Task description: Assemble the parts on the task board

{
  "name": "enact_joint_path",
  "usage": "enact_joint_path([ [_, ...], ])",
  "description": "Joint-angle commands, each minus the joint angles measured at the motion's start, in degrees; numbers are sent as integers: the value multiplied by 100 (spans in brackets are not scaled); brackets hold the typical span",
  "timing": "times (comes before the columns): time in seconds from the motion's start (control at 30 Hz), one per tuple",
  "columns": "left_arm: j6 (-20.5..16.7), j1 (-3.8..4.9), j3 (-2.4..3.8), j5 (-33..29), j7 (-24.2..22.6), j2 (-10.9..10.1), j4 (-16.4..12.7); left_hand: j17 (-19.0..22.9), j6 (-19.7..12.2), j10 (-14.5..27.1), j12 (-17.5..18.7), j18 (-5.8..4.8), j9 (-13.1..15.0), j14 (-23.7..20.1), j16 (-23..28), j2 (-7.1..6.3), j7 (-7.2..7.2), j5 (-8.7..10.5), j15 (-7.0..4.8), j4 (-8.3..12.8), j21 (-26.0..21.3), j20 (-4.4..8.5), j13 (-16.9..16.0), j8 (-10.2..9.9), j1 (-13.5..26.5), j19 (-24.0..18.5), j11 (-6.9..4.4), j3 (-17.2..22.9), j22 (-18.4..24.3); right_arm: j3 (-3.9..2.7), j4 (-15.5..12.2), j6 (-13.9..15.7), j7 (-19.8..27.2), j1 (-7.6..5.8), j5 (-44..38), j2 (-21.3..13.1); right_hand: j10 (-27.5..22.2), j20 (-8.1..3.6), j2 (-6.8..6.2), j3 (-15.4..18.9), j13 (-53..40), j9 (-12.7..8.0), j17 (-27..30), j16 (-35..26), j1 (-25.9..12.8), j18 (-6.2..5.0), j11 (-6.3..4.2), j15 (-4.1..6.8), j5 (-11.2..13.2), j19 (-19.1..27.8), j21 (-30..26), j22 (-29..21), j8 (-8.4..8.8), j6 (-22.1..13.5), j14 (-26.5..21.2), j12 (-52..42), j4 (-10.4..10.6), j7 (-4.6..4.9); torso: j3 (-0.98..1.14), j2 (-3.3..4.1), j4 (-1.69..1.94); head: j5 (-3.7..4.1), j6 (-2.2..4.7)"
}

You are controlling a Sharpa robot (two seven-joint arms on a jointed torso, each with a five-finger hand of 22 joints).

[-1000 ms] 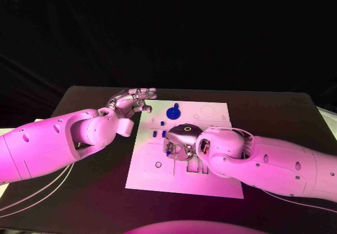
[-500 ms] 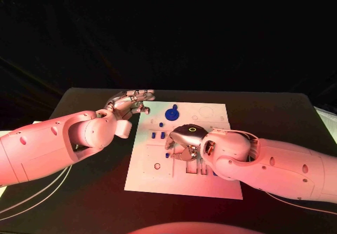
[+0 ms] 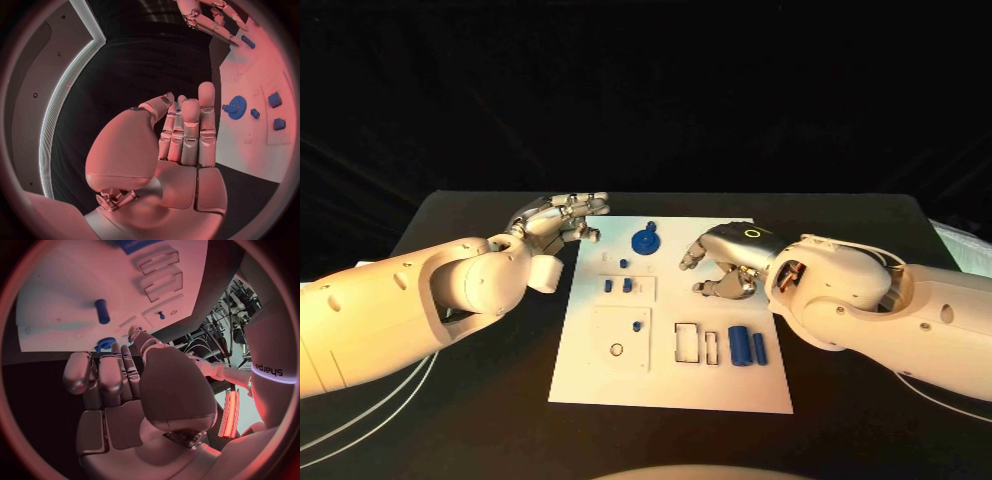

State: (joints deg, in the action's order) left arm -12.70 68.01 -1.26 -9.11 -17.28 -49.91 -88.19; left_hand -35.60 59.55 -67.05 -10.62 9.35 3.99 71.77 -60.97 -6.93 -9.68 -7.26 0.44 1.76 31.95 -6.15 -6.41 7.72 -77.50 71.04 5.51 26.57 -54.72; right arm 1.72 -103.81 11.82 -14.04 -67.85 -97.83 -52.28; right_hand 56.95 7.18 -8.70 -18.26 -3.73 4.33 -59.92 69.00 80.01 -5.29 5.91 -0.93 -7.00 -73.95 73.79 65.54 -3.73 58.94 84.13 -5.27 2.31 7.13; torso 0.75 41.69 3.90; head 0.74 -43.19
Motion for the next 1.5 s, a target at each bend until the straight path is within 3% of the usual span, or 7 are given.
enact_joint_path([
  [0.03, 107, 1, 3, 23, -19, 15, -14, 6, -10, 50, -9, 94, -8, -31, 33, 5, -21, -23, 10, -12, -17, -3, -6, 11, -39, -29, -8, -35, 6, 1, -7, -329, -281, -71, -68, -165, -96, -61, -52, 125, 8, -11, 21, -46, -1, -58, -2, 55, 40, 5, -47, -13, 5, -3, 59, -13, 18, -74, -4, 3, -3, 50, 44],
  [0.23, 118, -2, 2, 23, -22, 24, -10, 6, -10, 50, -9, 94, -8, -31, 33, 5, -21, -23, 10, -12, -17, -3, -6, 11, -39, -29, -8, -35, 6, 17, 73, -551, -302, -112, -109, -325, -141, -117, -38, 250, 5, -14, 42, -63, 39, -58, -24, 130, 52, 1, -61, -23, 1, -8, 63, -32, 38, -102, 13, 14, 7, 72, 55],
  [0.5, 129, -12, 2, 23, -20, 25, 1, 6, -10, 50, -9, 94, -8, -31, 33, 5, -21, -23, 10, -12, -17, -3, -6, 11, -39, -29, -8, -35, 6, 45, 158, -749, -249, -73, -125, -296, -98, -144, 9, 304, -4, -10, 52, -72, 88, -54, -42, 141, 49, -7, -68, -26, -10, 20, 68, -85, 45, -120, 0, 11, 27, 76, 46],
  [0.7, 124, -15, 2, 23, -17, 13, 9, 6, -10, 50, -9, 94, -8, -31, 33, 5, -21, -23, 10, -12, -17, -3, -6, 11, -39, -29, -8, -35, 6, 59, 211, -863, -175, -15, -82, -204, 123, -165, 105, 327, -9, 0, 50, -69, 157, -50, -99, 166, 2, -31, -67, -16, -26, 110, 81, -232, 46, -67, -2, 17, 21, 57, 29],
  [1.07, 130, -16, 1, 23, -6, 6, 18, 23, -11, 58, -23, 95, -7, -38, 35, 15, -21, -21, 12, -8, -28, -5, -9, 14, -43, -30, -7, -44, 14, 66, 319, -653, -135, 56, -57, -12, 378, -143, 256, 178, 10, -5, -13, -12, 237, -28, -109, 118, 1, -96, -18, 58, -8, 150, 107, -319, 51, -61, -3, 9, 25, 57, 14],
  [1.5, 118, -16, 1, 23, -16, -4, 20, 23, -11, 58, -23, 95, -7, -38, 35, 15, -21, -21, 12, -8, -28, -5, -9, 14, -43, -30, -7, -44, 14, 67, 351, -615, -172, 61, -57, 40, 728, -137, 273, -22, 2, 8, -161, 125, 227, 9, -153, 126, 27, -223, 121, 246, -34, 251, 147, -356, 84, -1, -3, 8, 17, 56, 3],
])
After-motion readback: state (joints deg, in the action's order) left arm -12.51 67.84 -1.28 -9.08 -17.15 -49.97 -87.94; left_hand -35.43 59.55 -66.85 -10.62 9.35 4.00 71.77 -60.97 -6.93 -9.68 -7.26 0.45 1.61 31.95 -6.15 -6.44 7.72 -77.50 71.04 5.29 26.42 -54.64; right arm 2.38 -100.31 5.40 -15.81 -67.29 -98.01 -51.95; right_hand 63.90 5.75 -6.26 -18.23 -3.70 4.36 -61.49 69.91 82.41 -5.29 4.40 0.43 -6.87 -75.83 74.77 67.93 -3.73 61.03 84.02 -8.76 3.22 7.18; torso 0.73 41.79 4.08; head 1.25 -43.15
